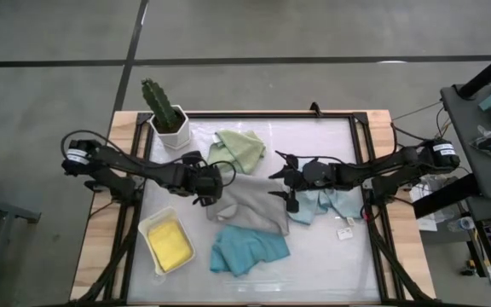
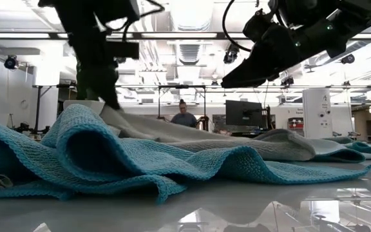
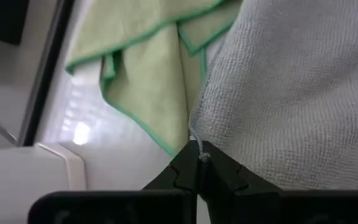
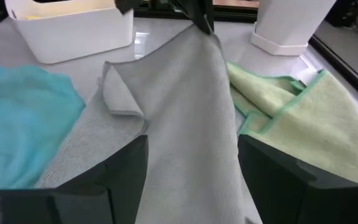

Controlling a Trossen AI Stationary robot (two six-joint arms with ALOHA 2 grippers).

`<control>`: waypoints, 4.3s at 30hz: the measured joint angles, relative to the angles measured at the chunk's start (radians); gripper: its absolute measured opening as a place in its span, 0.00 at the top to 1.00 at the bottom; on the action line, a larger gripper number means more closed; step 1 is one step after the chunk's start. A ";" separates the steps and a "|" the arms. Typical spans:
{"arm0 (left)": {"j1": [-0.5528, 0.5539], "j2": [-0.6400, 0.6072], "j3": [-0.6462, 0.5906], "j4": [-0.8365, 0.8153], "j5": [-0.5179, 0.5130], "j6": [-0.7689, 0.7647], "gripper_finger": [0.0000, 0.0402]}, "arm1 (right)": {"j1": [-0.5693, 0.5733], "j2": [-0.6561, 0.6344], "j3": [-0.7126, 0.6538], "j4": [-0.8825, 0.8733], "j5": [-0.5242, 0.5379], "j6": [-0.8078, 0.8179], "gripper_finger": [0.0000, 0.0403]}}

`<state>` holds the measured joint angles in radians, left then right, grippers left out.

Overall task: Fold microfiber towels
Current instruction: Fold the gray microfiber towel

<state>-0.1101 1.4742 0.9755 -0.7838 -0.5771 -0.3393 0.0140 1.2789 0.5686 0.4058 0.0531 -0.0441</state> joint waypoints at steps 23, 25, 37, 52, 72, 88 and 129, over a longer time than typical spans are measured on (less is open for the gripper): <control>-0.008 -0.121 -0.029 0.023 0.256 0.040 0.52 | 0.001 0.000 0.000 -0.107 -0.008 0.078 0.41; -0.014 -0.136 -0.026 0.059 0.277 0.042 0.52 | 0.001 0.000 0.000 -0.123 -0.008 0.078 0.41; -0.158 0.037 -0.049 0.454 0.299 0.085 0.52 | 0.008 0.000 0.000 -0.191 -0.031 0.071 0.41; -0.204 0.229 -0.041 0.462 0.231 0.092 0.60 | 0.007 0.000 0.000 -0.197 -0.031 0.084 0.41; -0.208 0.059 -0.038 0.462 0.228 0.086 1.00 | 0.121 0.001 0.085 -0.370 -0.211 0.420 0.41; -0.214 -0.049 -0.045 0.455 0.197 0.084 1.00 | 0.244 0.001 0.136 -0.494 0.004 0.736 0.43; -0.214 -0.049 -0.049 0.396 0.179 0.107 1.00 | 0.296 0.358 0.486 -0.929 -0.040 0.735 0.90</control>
<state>-0.3238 1.4247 0.9268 -0.3882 -0.3985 -0.2320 0.3099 1.6367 1.0545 -0.5228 0.0129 0.6912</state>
